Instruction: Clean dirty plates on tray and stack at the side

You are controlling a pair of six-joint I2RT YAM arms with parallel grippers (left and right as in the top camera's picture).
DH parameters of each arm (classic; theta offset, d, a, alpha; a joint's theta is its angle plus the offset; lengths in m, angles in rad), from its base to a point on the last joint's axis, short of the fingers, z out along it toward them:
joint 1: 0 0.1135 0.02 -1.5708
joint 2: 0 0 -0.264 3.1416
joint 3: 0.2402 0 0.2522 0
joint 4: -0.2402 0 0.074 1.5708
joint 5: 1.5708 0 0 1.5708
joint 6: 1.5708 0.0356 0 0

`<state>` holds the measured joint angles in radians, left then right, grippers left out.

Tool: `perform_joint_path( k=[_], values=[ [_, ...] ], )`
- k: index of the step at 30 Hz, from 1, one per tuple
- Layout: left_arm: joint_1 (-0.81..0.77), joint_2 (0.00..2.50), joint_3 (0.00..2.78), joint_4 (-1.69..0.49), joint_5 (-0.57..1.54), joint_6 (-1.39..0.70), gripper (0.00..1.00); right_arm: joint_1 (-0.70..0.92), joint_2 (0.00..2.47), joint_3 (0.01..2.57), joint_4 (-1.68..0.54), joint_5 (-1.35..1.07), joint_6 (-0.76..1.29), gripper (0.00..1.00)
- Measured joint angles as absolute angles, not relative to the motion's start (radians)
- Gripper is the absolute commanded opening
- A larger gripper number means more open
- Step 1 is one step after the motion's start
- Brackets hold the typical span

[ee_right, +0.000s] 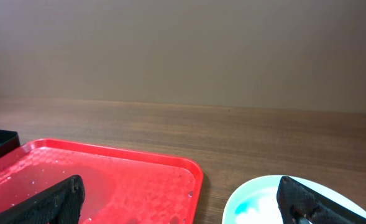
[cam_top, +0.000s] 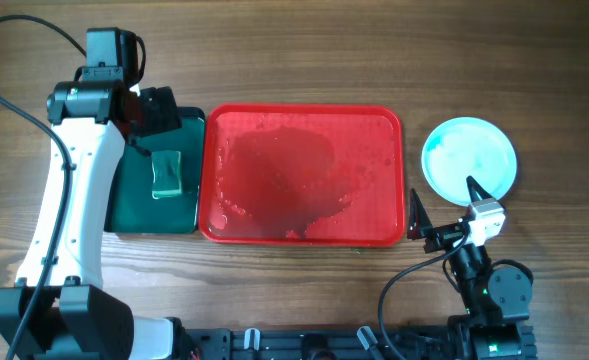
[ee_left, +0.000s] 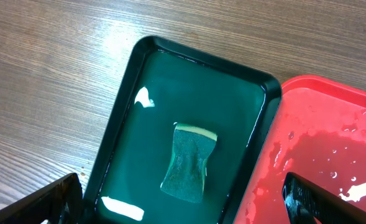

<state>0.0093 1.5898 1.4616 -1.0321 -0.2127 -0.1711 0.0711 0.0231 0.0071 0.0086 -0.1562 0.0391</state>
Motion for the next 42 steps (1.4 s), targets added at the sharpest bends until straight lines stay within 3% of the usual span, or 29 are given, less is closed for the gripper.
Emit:
perform_joint_path(
  k=[7, 11, 15, 21, 24, 42],
  values=[
    [0.001, 1.522, 1.454, -1.027, -0.212, -0.171, 1.0, 0.071, 0.023, 0.007, 0.009, -0.156, 0.039, 1.0],
    [-0.031, 1.228, 1.338, -0.781, -0.175, -0.177, 1.0, 0.071, 0.028, 0.007, 0.009, -0.156, 0.039, 1.0],
    [-0.033, 0.862, 1.059, -0.581, -0.121, -0.178, 1.0, 0.071, 0.029, 0.007, 0.008, -0.156, 0.039, 1.0],
    [-0.033, 0.362, 0.424, -0.187, -0.083, -0.182, 1.0, 0.071, 0.032, 0.007, 0.008, -0.156, 0.039, 1.0],
    [-0.033, 0.219, 0.244, -0.073, -0.075, -0.184, 1.0, 0.071, 0.034, 0.007, 0.008, -0.156, 0.039, 1.0],
    [-0.033, 0.014, 0.015, -0.072, -0.06, -0.186, 1.0, 0.071, 0.034, 0.007, 0.008, -0.156, 0.039, 1.0]
  ],
)
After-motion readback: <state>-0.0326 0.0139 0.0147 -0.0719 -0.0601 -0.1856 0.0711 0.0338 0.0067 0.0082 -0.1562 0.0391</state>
